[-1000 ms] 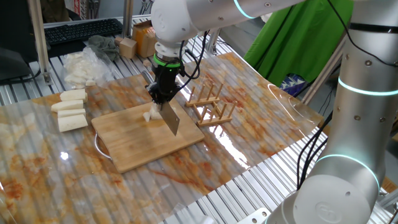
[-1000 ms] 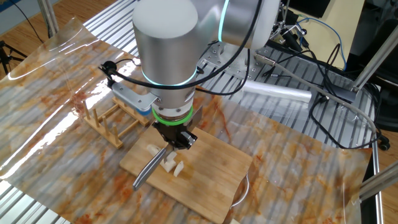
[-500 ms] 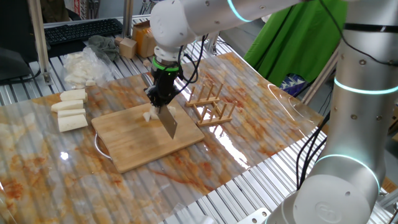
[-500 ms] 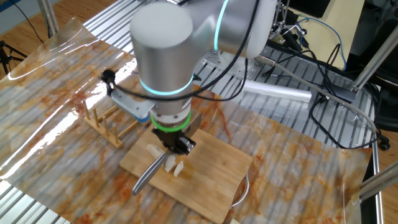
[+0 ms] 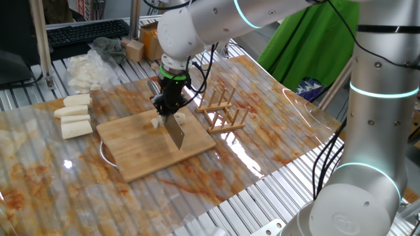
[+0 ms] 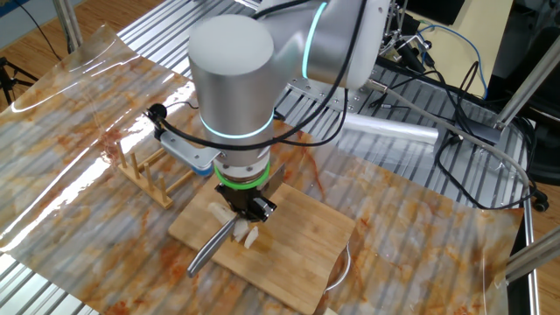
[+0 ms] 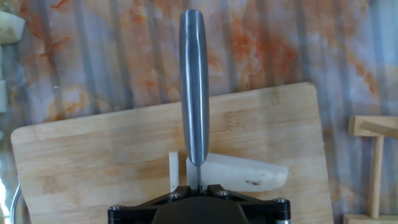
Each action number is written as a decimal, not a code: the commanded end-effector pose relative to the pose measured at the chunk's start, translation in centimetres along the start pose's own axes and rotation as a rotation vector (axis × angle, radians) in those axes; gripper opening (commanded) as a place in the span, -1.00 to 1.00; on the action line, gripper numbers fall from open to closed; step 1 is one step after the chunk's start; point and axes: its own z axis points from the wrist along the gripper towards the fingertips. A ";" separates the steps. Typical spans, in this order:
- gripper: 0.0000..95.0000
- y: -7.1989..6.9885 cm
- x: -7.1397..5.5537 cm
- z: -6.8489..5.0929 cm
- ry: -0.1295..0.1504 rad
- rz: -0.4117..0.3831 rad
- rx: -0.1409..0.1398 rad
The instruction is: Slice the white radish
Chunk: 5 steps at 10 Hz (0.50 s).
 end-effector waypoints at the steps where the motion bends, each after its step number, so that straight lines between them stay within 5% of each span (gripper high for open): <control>1: -1.00 -0.1 0.1 -0.6 0.006 -0.003 0.007; 5: -1.00 -0.3 0.4 -1.3 0.004 -0.008 0.013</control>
